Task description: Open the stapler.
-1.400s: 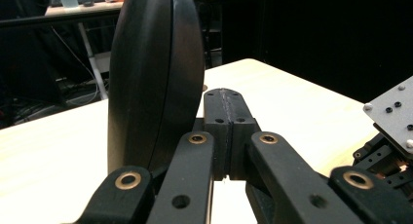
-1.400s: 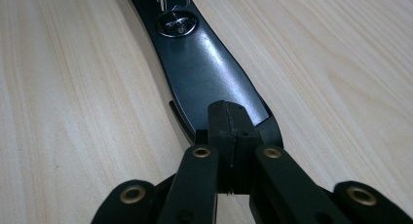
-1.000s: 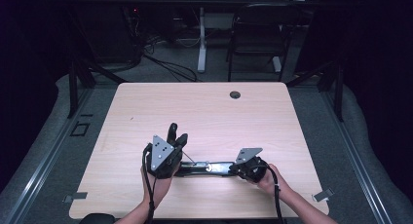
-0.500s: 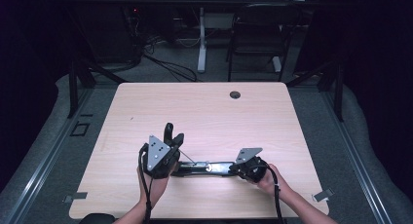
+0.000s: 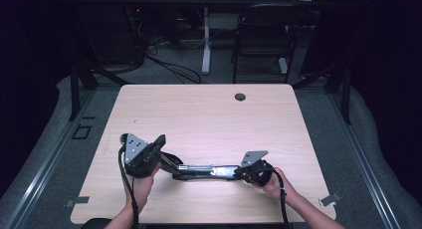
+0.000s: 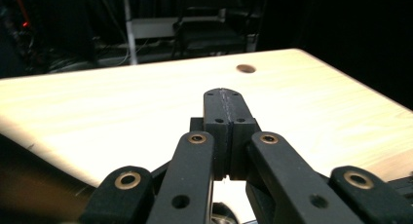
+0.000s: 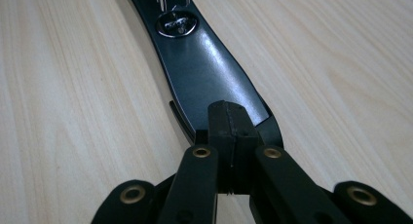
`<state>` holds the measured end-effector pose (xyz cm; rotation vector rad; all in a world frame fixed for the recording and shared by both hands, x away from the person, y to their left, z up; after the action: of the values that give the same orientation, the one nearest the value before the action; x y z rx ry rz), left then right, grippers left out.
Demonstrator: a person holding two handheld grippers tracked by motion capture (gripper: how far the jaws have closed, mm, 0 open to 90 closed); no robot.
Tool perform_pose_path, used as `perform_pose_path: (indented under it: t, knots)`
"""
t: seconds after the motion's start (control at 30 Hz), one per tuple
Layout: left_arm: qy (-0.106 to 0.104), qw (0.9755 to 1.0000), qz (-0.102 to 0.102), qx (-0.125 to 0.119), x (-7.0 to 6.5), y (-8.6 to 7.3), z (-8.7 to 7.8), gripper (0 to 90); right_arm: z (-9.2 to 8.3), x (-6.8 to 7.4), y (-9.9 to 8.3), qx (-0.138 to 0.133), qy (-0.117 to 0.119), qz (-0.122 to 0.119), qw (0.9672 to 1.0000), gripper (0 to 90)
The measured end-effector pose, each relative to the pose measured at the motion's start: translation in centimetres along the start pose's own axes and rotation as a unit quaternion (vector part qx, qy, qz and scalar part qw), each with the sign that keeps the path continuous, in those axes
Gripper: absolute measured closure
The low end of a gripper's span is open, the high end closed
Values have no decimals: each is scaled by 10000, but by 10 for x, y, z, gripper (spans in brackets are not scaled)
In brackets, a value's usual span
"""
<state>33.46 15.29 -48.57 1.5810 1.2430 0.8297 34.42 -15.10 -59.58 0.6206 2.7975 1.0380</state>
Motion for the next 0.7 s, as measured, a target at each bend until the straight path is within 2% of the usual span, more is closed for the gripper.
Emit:
perform_pose_path:
  t: [0.23,0.3,0.43,0.53,0.6,0.67,0.7]
  knots:
    - [26,9999,-63,116,8,-1,2,900,0,-1,0,-9,0,6,10000,900]
    - [-16,9999,-32,112,7,0,2,900,0,-1,0,-4,-1,5,10000,900]
    - [-261,9993,77,237,5,3,2,886,0,-1,1,39,-2,-9,10000,900]
    - [-445,9983,178,323,4,6,3,814,0,-1,2,77,6,-15,10000,900]
    - [-515,9976,258,389,4,9,3,724,0,0,3,102,-66,-60,9999,865]
    - [-575,9969,321,422,6,12,2,611,-3,-2,2,279,-115,-170,9994,824]
    - [-588,9969,324,417,7,13,2,564,-5,-3,2,241,-106,-121,9996,798]
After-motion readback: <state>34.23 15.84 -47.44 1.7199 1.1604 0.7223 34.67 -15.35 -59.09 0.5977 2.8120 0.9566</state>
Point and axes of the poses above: each handheld gripper's, and its own axes: z roughly forward along the jaws, y roughly out of its top, x roughly to its left, the point moved 5 cm from there along z, roughly forward along the jaws, and after that the axes turned 9 degrees about y, right-handed, at the moved point
